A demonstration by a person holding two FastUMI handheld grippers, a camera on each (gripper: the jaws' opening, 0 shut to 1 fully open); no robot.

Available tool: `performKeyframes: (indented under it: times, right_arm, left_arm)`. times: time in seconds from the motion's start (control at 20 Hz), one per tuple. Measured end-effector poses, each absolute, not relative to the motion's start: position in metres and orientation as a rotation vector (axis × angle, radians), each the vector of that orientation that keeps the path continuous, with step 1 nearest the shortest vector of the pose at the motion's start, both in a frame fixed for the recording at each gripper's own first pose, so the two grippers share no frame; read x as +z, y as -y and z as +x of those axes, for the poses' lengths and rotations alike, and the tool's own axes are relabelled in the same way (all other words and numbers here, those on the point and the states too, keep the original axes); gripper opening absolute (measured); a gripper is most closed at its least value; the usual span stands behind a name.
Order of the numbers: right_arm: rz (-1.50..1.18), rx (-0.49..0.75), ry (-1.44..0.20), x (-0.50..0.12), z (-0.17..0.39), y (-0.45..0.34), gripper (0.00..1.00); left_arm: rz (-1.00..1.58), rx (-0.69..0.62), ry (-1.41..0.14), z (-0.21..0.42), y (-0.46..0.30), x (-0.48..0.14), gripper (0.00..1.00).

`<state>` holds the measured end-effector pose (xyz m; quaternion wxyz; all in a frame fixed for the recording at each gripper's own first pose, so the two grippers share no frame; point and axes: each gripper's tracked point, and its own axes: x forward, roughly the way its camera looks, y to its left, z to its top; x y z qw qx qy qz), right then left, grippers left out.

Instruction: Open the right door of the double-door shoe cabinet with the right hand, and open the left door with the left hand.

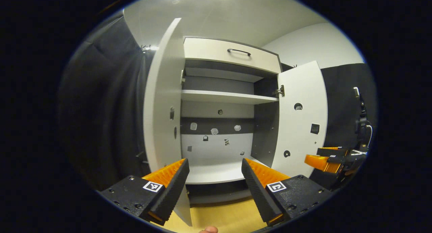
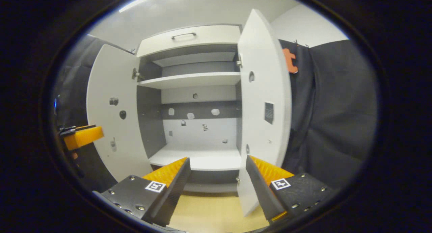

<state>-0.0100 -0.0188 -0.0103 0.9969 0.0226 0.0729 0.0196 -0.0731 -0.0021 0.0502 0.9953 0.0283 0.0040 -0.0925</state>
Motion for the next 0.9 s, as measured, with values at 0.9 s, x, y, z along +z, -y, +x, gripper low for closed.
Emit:
performKeyframes:
  times: [0.9]
  right_arm:
    - [0.002, 0.023, -0.124, 0.008, 0.008, -0.008, 0.98]
  left_arm:
    - [0.035, -0.189, -0.008, -0.030, 0.042, 0.039, 0.96]
